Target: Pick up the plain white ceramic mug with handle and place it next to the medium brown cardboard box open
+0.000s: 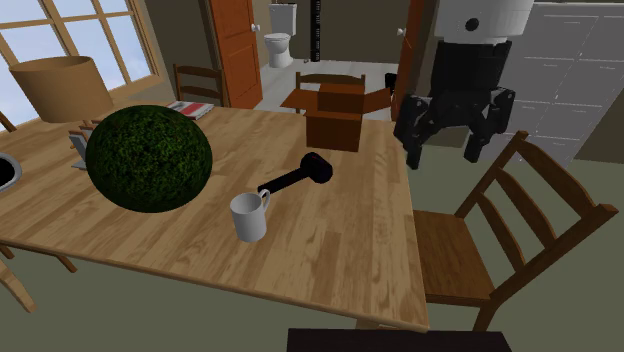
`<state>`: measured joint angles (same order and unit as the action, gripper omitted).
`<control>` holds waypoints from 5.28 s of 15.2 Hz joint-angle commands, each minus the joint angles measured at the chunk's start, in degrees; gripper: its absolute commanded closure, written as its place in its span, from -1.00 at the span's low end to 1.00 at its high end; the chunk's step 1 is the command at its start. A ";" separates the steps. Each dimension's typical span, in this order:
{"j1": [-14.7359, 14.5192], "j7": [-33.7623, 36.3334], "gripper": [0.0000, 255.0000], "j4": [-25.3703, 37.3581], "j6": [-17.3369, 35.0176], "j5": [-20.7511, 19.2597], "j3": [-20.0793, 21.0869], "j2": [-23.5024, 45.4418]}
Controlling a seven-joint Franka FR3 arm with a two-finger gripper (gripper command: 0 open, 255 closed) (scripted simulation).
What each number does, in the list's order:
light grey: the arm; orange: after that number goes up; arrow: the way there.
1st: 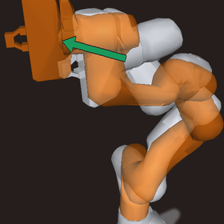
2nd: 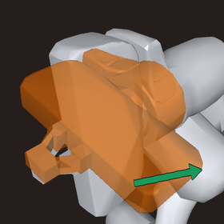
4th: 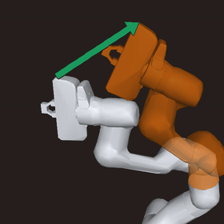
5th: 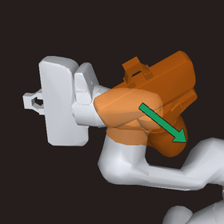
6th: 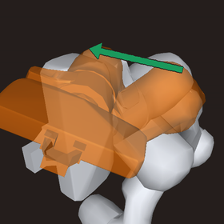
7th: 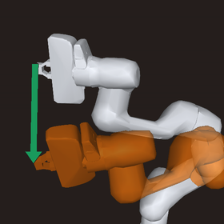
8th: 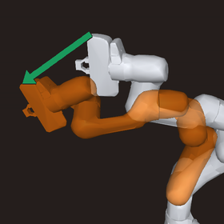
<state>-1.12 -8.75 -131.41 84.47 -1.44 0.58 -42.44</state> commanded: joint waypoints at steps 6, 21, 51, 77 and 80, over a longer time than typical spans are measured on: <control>-2.26 4.43 -1.00 -2.96 6.75 3.48 4.74 2.74; -7.36 17.68 -1.00 -1.75 27.44 8.19 19.53 20.77; -12.78 39.28 -1.00 13.15 45.68 -9.61 29.61 54.38; -11.86 35.90 1.00 18.66 35.43 -5.08 30.57 48.60; -11.77 35.42 1.00 20.11 33.30 -4.47 30.63 47.77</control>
<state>-12.92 26.83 -111.66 118.39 -6.12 31.18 5.63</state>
